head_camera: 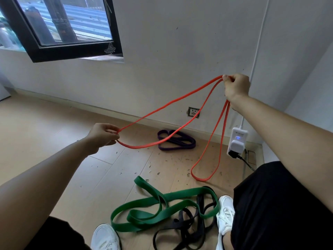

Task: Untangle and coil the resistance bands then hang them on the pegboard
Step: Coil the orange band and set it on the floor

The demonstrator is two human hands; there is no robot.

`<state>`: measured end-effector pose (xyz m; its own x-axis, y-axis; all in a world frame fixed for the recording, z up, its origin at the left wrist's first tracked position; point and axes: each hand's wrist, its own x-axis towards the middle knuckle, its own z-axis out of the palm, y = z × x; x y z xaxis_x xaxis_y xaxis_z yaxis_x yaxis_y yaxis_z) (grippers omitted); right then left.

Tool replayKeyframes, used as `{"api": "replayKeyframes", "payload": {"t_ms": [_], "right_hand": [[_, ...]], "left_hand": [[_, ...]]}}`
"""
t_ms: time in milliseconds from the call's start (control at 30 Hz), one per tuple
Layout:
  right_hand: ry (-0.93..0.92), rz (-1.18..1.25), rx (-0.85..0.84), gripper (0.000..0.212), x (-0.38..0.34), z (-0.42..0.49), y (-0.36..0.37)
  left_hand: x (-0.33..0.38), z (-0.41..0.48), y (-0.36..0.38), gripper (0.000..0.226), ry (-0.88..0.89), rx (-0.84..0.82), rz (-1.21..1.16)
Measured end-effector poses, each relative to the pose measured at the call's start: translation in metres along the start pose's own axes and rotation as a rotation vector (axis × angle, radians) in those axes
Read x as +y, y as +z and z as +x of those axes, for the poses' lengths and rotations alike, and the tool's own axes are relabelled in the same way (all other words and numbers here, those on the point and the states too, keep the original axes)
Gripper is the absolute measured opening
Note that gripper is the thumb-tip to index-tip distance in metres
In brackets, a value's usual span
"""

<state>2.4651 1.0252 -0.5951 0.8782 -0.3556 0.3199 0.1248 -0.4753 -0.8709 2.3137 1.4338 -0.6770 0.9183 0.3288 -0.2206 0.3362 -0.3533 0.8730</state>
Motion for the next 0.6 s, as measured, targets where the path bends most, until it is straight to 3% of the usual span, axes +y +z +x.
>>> {"api": "replayKeyframes", "payload": {"t_ms": [100, 267, 467, 600], "right_hand": [[-0.067, 0.062, -0.073, 0.03, -0.003, 0.001, -0.001], [-0.249, 0.197, -0.404, 0.013, -0.026, -0.011, -0.005], [-0.467, 0.115, -0.723, 0.021, -0.067, -0.04, 0.002], [-0.501, 0.12, -0.841, 0.019, -0.084, -0.054, 0.01]], "left_hand": [[-0.003, -0.003, -0.002, 0.022, 0.051, -0.074, 0.281], [-0.004, -0.007, 0.009, 0.022, 0.153, -0.229, 0.774], [-0.002, -0.007, 0.029, 0.025, 0.096, -0.381, 0.897], [0.012, -0.013, 0.039, 0.034, 0.135, -0.48, 0.826]]}}
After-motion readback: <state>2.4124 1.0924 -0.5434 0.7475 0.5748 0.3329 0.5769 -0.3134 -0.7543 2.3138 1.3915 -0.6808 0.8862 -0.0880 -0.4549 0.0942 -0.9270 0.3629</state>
